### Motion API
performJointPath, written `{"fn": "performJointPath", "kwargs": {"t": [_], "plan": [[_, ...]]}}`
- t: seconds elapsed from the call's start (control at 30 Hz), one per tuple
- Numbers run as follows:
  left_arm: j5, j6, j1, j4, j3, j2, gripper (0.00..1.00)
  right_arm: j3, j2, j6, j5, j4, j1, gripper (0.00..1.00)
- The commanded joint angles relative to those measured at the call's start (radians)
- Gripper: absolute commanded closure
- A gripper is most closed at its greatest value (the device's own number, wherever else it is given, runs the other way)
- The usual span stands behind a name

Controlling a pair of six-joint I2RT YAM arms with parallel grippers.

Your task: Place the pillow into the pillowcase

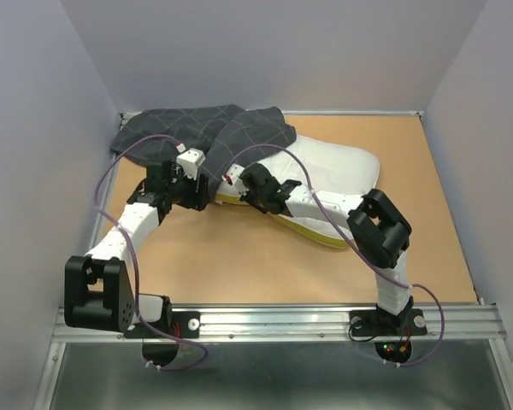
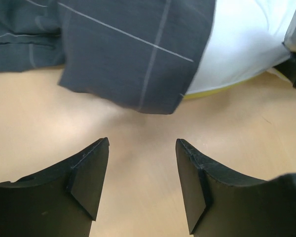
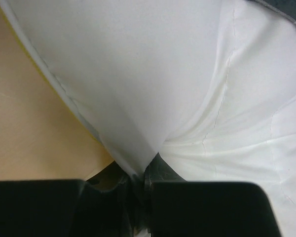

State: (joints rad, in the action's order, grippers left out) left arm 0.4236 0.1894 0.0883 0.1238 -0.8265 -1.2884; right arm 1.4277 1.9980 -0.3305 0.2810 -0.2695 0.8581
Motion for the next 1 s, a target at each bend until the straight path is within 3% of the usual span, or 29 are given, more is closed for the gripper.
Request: {"fn": "performJointPath", "kwargs": {"t": [0.0,0.1,0.13,0.37,0.47,0.53,0.6,0.67,0.7,0.8,0.93,0.97], "plan": [[-0.074,0.022,0.079,-0.107,-0.031,-0.002,0.30,0.096,-0.068,0.041,-0.043,0.029,-0.016,0.99],[-0.074,0.022,0.119,-0.160,-0.034,-0.038,0.30,0.111,-0.071,0.045,-0.046,0.027,-0.021,0.99],[-0.162,-0.028,0.125,-0.173,-0.037,-0.049,0.30,0.115,-0.073,0.047,-0.052,0.026,-0.022,0.99],[-0.312,-0.045,0.176,-0.213,-0.059,-0.124,0.31,0.137,-0.080,0.067,-0.063,0.012,-0.025,0.99],[-0.367,-0.044,0.177,-0.213,-0.062,-0.138,0.42,0.146,-0.085,0.082,-0.072,0.007,-0.030,0.99],[-0.376,-0.036,0.177,-0.207,-0.068,-0.140,0.61,0.152,-0.084,0.090,-0.077,0.000,-0.036,0.99],[-0.297,-0.025,0.177,-0.188,-0.080,-0.129,0.86,0.160,-0.076,0.113,-0.094,-0.007,-0.048,0.99],[-0.182,-0.024,0.179,-0.173,-0.085,-0.115,0.95,0.174,-0.062,0.133,-0.114,-0.011,-0.057,1.00],[-0.057,-0.022,0.192,-0.168,-0.089,-0.095,1.00,0.184,-0.056,0.157,-0.120,-0.014,-0.062,0.99],[0.190,-0.024,0.221,-0.132,-0.100,-0.066,1.00,0.255,-0.016,0.211,-0.154,-0.026,-0.076,0.99],[0.311,-0.028,0.293,-0.035,-0.161,-0.069,1.00,0.417,0.062,0.362,-0.201,-0.057,-0.102,0.99],[0.395,-0.034,0.301,-0.017,-0.174,-0.071,1.00,0.418,0.074,0.390,-0.213,-0.063,-0.111,0.99]]}}
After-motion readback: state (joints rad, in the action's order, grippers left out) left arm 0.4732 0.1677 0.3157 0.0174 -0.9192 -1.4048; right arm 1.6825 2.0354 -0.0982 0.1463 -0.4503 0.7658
